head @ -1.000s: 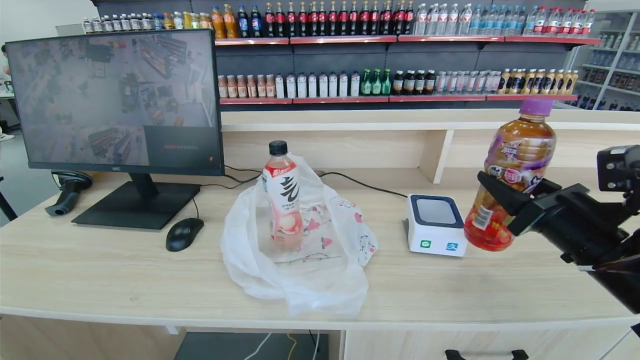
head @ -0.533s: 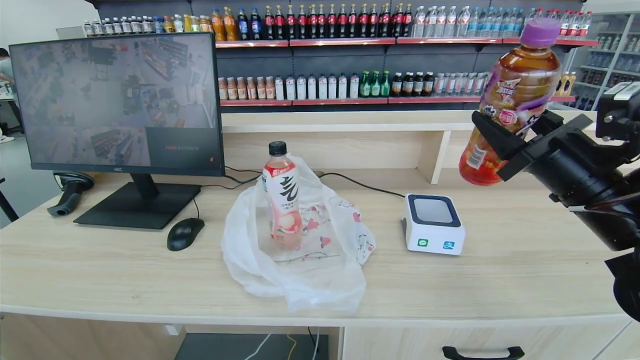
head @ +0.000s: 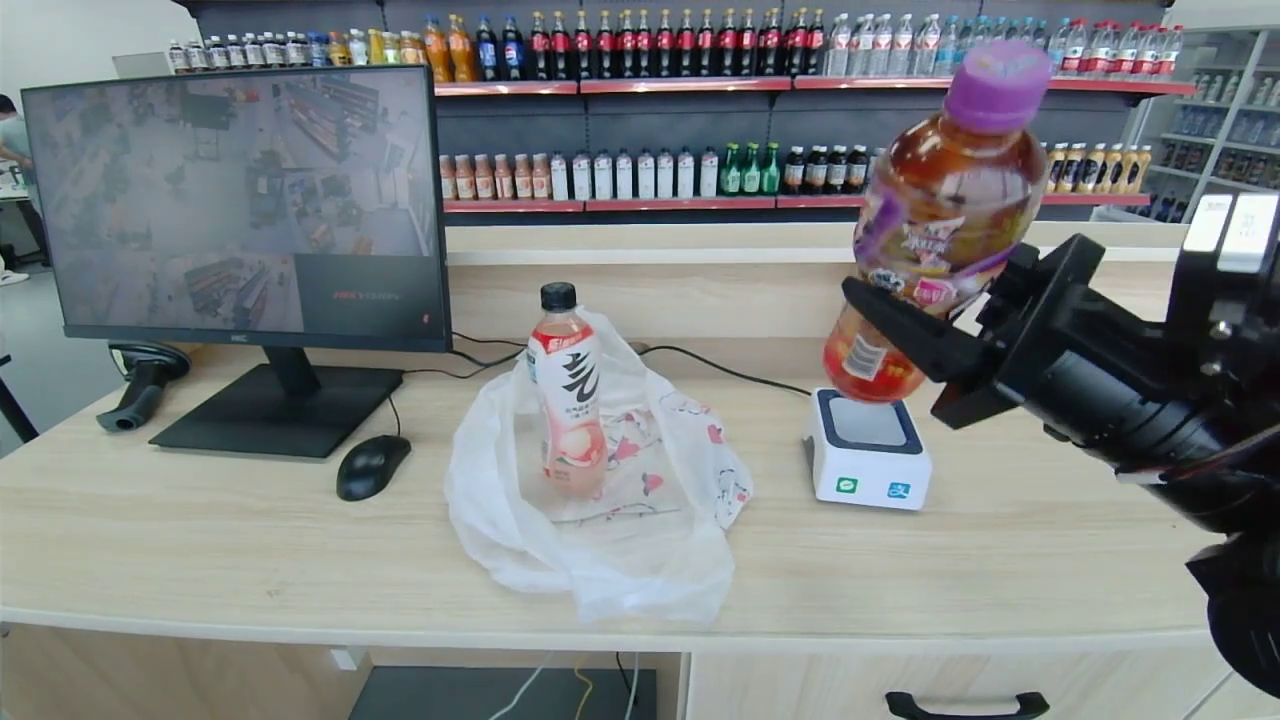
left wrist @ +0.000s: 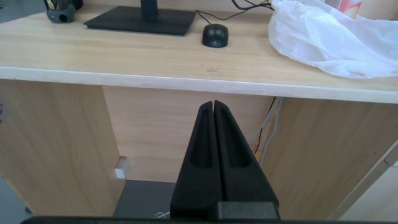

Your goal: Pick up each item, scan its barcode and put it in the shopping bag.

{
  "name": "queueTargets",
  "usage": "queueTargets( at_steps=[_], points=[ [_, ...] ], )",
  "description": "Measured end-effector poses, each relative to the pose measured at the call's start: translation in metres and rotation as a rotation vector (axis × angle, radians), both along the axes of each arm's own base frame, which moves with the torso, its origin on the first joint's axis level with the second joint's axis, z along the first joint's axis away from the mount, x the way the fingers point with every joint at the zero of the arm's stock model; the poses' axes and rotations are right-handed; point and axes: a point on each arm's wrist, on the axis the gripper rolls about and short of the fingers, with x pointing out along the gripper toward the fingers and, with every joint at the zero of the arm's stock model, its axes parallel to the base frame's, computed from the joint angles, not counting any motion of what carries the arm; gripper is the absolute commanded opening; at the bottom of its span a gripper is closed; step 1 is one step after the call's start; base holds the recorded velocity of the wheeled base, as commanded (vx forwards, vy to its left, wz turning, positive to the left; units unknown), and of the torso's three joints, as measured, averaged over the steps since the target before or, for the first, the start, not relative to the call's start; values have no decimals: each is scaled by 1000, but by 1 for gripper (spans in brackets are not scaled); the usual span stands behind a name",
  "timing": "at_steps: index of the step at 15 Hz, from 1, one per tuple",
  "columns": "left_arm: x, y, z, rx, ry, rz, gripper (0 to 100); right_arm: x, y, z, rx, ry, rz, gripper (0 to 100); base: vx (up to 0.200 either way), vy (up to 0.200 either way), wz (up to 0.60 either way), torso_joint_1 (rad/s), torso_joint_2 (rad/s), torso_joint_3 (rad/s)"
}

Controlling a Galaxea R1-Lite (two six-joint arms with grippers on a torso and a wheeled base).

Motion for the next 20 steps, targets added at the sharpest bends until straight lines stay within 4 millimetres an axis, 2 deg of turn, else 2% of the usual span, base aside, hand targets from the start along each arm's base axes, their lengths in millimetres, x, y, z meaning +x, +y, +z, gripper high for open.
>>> queueTargets(
  at_steps=[3,6,14,16,18,20],
  points=[
    [0,0,0,0,0,-1,0,-6,-5,-20,-120,17,124,0,0,0,0,0,0,0],
    [0,0,0,0,0,0,0,2,-8,-29,-204,-35,186,0,0,0,0,0,0,0],
    [0,0,0,0,0,0,0,45,-31,-29,-271,-182,-23,0,0,0,0,0,0,0],
    [0,0,0,0,0,-1,0,52,-33,-38,-276,-170,-130,0,0,0,0,0,0,0],
    [0,0,0,0,0,0,0,58,-32,-45,-286,-160,-162,0,0,0,0,0,0,0],
    [0,0,0,0,0,0,0,62,-26,-51,-339,-224,-185,0,0,0,0,0,0,0]
  ],
)
